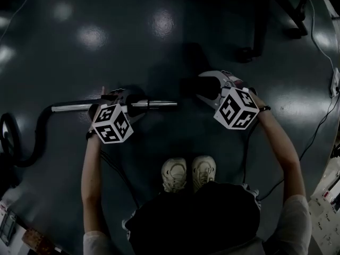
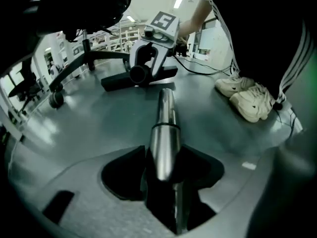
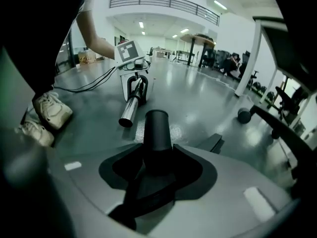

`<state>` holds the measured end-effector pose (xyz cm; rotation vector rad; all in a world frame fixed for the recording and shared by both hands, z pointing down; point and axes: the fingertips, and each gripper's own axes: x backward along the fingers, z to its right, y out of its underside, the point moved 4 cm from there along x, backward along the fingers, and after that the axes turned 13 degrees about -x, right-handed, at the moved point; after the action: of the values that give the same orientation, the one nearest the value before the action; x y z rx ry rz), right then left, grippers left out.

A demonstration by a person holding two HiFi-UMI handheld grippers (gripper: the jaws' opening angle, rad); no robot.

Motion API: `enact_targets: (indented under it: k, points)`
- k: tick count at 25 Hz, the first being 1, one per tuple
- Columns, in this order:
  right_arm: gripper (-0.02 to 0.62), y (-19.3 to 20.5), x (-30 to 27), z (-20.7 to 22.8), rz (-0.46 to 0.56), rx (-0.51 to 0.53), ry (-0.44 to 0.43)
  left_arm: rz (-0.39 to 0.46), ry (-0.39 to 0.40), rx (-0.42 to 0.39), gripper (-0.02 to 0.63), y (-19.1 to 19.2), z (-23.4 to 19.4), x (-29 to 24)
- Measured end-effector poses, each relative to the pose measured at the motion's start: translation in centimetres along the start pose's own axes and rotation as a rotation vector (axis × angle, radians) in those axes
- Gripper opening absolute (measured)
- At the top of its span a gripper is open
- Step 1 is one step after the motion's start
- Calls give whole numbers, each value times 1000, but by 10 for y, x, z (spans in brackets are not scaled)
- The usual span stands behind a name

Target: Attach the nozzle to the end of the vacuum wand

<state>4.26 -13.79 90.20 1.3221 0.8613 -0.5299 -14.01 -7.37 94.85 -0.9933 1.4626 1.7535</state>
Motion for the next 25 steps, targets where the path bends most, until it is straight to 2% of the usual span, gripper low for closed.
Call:
enact_targets:
  k: [3,5,8,10,14,17,21,25]
  points:
    - [195,-8,-12,-5,6,147,75,7,-42,-9,227,1,-4,1]
    - [190,-12,-19,-13,-21,228,99,7,-104,-4,214,2,-8,8]
    - [189,-12,-13,-14,-1,178,97,29,-155,30,207,-5,-17,20]
    - [187,-4,-3,-13,-4,150,103,49,-153,34,206,-12,-19,24]
    - [187,12,10,-31,-36,161,80,70,-167,40,207,-16,-21,32]
    - [186,14,11,-43,-11,139,71,73,-168,32,206,-24,-23,30]
    - [186,17,12,-37,18,80,94,69,-171,29,206,-30,-28,21]
    - [186,16,10,-33,-11,129,133,68,-172,17,206,-34,-28,17]
